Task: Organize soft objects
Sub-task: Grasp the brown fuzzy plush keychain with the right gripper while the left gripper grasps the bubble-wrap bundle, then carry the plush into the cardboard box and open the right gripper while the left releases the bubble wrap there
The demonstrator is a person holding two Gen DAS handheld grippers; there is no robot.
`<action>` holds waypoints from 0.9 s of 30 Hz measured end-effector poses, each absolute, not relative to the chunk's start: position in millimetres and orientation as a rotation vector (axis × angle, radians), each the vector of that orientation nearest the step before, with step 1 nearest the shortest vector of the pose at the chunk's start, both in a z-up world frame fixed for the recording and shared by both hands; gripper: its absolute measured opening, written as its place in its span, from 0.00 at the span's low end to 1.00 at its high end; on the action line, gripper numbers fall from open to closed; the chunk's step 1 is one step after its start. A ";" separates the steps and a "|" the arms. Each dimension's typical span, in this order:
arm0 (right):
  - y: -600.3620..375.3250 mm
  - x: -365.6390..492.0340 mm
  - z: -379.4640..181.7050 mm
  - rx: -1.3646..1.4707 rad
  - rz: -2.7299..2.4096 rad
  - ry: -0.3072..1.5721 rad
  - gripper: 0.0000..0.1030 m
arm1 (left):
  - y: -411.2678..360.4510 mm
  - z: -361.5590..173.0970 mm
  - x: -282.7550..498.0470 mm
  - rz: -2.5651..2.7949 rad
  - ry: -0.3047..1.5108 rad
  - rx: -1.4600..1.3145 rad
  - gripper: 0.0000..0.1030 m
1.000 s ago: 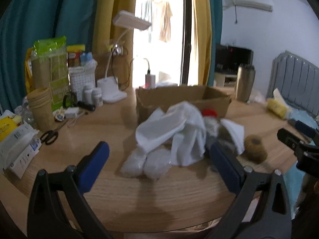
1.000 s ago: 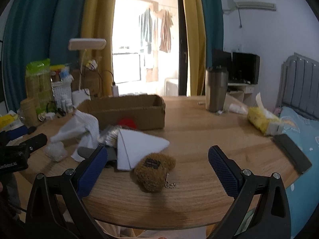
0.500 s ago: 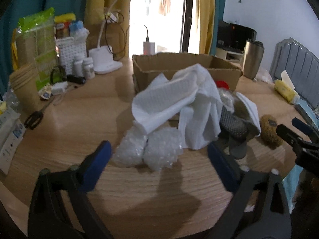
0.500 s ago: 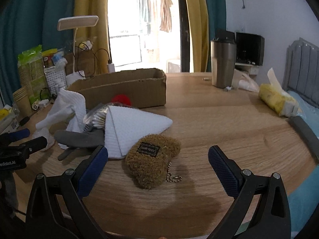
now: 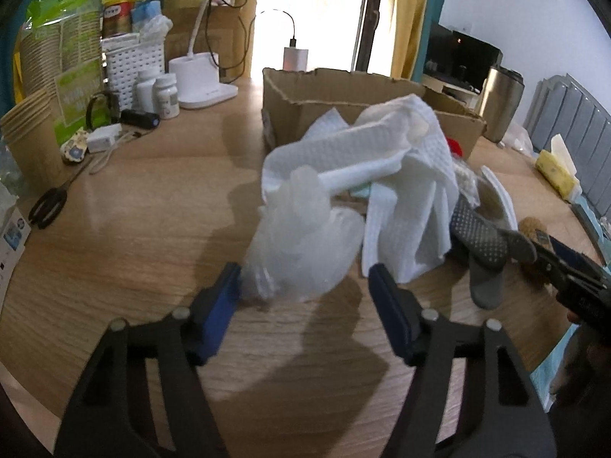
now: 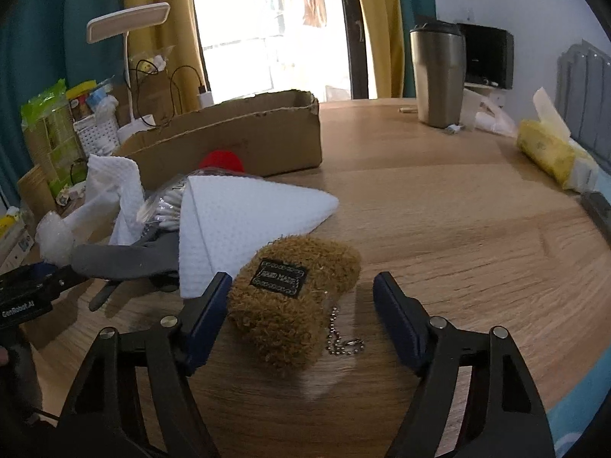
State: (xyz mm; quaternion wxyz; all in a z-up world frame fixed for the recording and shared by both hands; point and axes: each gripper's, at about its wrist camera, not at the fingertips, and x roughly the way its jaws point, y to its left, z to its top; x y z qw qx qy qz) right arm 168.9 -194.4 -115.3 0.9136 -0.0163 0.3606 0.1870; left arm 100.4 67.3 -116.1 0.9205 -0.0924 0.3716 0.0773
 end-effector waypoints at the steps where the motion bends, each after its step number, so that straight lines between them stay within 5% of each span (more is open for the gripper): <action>1: -193.9 168.9 -115.4 -0.035 0.388 0.743 0.74 | 67.5 -116.0 100.6 0.158 0.763 -0.189 0.58; 4: -191.4 167.5 -114.9 -0.045 0.396 0.744 0.62 | 68.5 -115.5 99.8 0.154 0.761 -0.195 0.51; 10: -190.2 162.0 -110.4 -0.056 0.412 0.726 0.55 | 68.0 -110.1 93.7 0.140 0.728 -0.204 0.41; 27: -199.6 142.5 -72.8 -0.038 0.423 0.603 0.52 | 53.2 -69.3 70.7 0.063 0.578 -0.200 0.35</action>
